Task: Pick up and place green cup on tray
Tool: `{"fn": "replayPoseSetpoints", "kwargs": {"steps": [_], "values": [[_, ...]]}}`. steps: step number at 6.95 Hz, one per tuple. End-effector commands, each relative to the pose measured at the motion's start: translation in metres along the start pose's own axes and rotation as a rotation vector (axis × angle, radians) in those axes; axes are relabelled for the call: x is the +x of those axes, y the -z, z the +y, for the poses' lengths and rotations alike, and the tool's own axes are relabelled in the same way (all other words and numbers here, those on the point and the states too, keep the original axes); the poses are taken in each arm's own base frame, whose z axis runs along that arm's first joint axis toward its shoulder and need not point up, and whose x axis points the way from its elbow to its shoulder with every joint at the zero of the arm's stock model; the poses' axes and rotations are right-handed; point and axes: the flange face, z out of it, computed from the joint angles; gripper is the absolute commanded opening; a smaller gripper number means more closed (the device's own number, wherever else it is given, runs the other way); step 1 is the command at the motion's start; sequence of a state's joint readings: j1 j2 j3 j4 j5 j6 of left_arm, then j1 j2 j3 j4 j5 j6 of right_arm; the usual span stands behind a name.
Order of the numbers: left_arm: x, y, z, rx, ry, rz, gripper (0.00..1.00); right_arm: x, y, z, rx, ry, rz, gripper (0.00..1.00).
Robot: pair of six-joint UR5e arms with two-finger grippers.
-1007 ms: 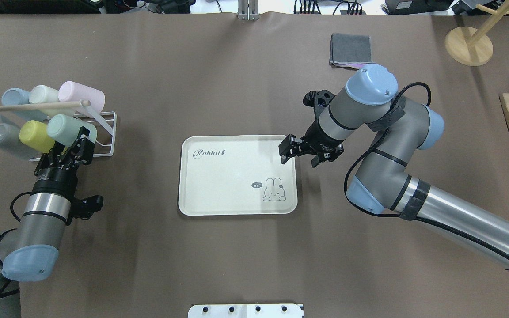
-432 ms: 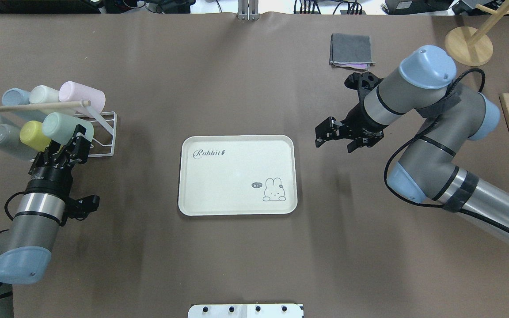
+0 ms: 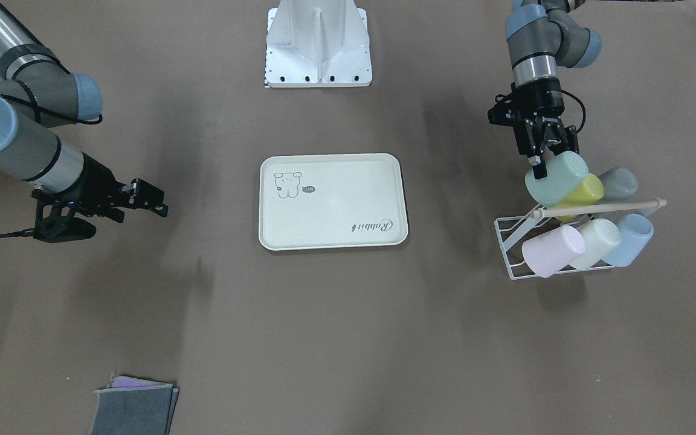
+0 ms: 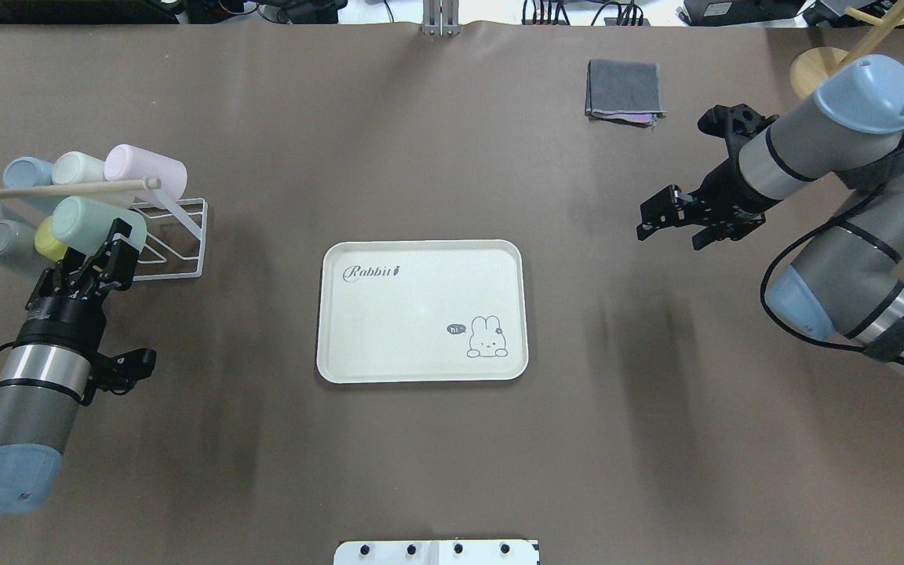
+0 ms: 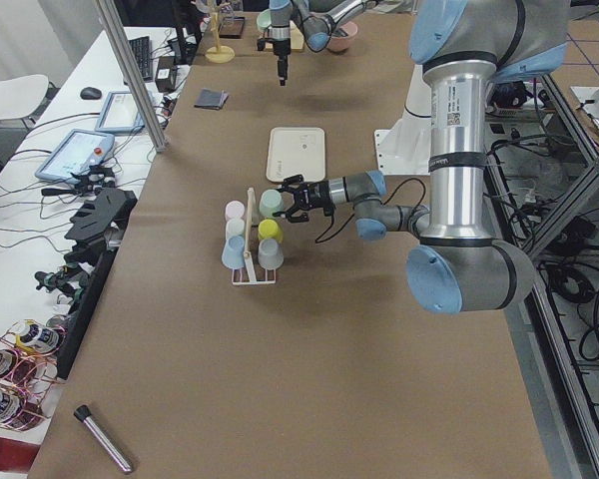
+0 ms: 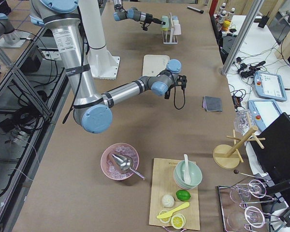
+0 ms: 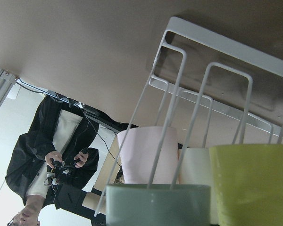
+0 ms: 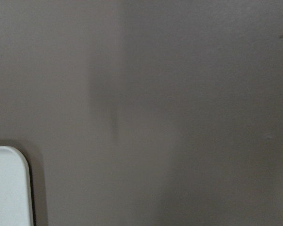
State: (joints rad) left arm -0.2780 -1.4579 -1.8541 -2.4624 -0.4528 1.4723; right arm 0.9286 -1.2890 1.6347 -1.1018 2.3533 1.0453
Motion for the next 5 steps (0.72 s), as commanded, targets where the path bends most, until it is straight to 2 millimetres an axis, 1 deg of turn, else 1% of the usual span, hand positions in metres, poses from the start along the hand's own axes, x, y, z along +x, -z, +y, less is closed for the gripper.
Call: {"fn": "replayPoseSetpoints", "kwargs": {"steps": [1, 2, 3, 4, 5], "values": [[-0.001, 0.012, 0.024, -0.001, -0.003, -0.009, 0.75, 0.043, 0.038, -0.012, 0.037, -0.043, -0.001, 1.00], [-0.004, 0.016, 0.033, 0.000, 0.014, -0.017, 0.76, 0.085, 0.054, -0.011, 0.052, 0.018, 0.021, 1.00], [-0.002, 0.019, 0.039, 0.001, 0.033, -0.026, 0.76, 0.121, 0.065, 0.005, 0.056, 0.028, 0.042, 1.00], [-0.004, 0.021, 0.042, 0.005, 0.071, -0.044, 0.76, 0.136, 0.073, 0.025, 0.056, 0.017, 0.051, 1.00], [-0.007, 0.024, 0.043, 0.014, 0.114, -0.062, 0.76, 0.143, 0.083, 0.044, 0.059, -0.002, 0.072, 1.00]]}}
